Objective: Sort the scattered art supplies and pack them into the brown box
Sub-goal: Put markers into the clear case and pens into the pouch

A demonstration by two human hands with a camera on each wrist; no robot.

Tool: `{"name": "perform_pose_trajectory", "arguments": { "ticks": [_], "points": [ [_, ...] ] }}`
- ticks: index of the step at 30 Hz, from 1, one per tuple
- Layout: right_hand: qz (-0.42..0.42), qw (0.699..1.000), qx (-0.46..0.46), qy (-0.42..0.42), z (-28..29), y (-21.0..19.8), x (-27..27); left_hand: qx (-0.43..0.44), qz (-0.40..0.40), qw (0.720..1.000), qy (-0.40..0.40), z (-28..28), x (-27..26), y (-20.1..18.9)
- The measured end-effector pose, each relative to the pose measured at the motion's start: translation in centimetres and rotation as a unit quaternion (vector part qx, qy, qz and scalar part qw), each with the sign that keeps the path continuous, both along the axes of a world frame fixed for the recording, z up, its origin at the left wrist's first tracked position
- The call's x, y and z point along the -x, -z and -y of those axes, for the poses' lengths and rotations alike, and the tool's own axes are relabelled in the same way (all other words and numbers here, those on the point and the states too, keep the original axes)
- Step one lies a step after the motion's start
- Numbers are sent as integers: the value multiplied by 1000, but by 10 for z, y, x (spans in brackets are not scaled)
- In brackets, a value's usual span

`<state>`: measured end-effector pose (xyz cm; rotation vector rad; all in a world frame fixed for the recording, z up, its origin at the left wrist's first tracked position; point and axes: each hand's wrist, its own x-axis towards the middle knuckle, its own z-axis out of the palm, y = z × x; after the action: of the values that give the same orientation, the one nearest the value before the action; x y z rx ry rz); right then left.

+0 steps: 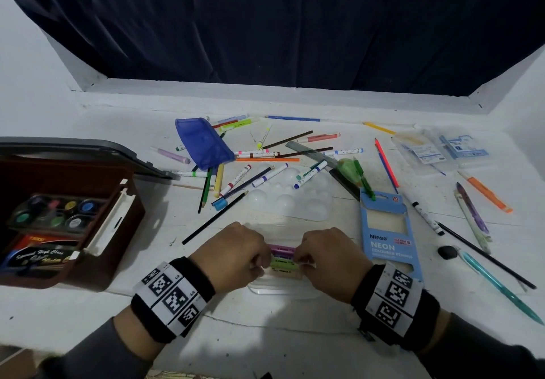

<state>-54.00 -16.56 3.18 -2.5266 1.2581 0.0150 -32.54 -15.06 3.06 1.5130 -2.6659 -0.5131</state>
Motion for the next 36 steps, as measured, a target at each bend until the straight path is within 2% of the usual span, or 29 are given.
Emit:
{"name": "perform_pose_trajectory", "arguments": {
  "ticks": [9,15,36],
  "points": [
    [39,999,-34,15,5,0,4,40,99,994,-10,-4,5,0],
    [18,999,-27,6,6,-1,1,7,90,996,-22,0,11,-1],
    [-15,999,-30,-28,8,-4,2,-6,111,994,4,3,10,-7]
  ]
}}
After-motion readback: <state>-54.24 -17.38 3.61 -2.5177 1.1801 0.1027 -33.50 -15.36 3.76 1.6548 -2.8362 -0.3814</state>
